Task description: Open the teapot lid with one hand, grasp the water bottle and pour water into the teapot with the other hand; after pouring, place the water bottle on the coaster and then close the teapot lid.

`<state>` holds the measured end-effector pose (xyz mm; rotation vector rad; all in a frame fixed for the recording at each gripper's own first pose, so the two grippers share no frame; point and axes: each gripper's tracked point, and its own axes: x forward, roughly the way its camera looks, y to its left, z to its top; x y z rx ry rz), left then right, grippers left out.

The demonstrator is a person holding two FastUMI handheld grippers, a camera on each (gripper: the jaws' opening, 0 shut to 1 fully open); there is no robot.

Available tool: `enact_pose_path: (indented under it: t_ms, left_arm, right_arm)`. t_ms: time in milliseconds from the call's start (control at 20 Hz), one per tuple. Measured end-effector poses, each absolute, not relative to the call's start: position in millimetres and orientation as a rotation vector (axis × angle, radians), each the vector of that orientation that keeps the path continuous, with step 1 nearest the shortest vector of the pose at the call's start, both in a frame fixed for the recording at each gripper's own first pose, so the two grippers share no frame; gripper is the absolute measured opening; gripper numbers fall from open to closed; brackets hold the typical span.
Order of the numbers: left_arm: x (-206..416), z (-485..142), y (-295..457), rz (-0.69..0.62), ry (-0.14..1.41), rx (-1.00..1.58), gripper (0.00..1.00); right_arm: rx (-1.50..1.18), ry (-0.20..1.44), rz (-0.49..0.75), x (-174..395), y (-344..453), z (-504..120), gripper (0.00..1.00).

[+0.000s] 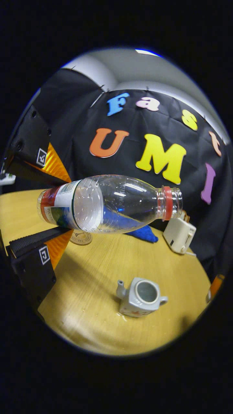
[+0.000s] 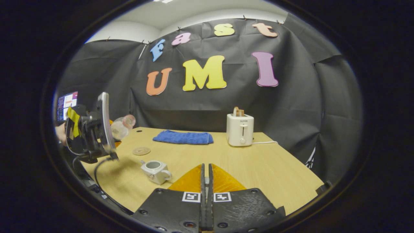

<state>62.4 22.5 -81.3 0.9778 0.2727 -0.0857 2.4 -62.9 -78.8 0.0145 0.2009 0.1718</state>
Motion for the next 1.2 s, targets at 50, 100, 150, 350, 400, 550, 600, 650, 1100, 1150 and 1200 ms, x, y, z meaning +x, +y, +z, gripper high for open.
enact_pose_path:
  t_ms: [50, 100, 150, 350, 400, 550, 600, 650, 1100, 1150, 1200]
  left_arm:
    - [60.3, -84.9, 26.5, -0.080, 0.285, 0.867, 0.73]
    - [60.0, -90.6, 28.4, -0.081, 0.292, 0.746, 0.73]
    - [57.8, -93.4, 27.1, -0.090, 0.291, 0.623, 0.74]
    - [54.9, -91.8, 15.9, -0.135, 0.279, 0.229, 0.74]
    - [56.2, -90.8, 13.0, -0.149, 0.269, 0.171, 0.74]
    - [69.2, -81.8, 14.0, -0.171, 0.230, 0.073, 0.75]
    - [76.7, -78.1, 16.9, -0.163, 0.210, 0.054, 0.74]
    - [86.0, -76.2, 17.6, -0.167, 0.203, 0.039, 0.74]
    - [159.9, -92.8, 24.7, -0.185, 0.243, -0.011, 0.75]
    - [166.6, -96.2, 25.1, -0.183, 0.251, -0.002, 0.75]
    - [171.2, -100.9, 23.9, -0.185, 0.266, 0.005, 0.75]
  right_arm:
    - [0.011, 0.199, 0.172, 2.6, -60.2, -77.1, 0.00]
    - [0.009, 0.198, 0.173, 2.2, -57.4, -75.0, 0.00]
    - [0.009, 0.198, 0.175, 1.9, -54.9, -73.5, 0.00]
    - [0.006, 0.194, 0.173, 2.0, -46.7, -68.3, 0.00]
    - [0.000, 0.195, 0.174, 1.9, -43.9, -67.8, 0.00]
    - [-0.019, 0.190, 0.170, 2.3, -40.1, -66.7, 0.00]
    - [-0.019, 0.188, 0.167, 2.5, -39.0, -66.3, 0.00]
    - [-0.018, 0.190, 0.167, 3.1, -38.4, -67.5, 0.00]
    - [-0.020, 0.219, 0.127, 12.1, -53.3, -81.1, 0.00]
    - [-0.018, 0.223, 0.121, 13.6, -55.4, -82.9, 0.00]
    - [-0.018, 0.226, 0.116, 14.5, -58.0, -84.0, 0.00]
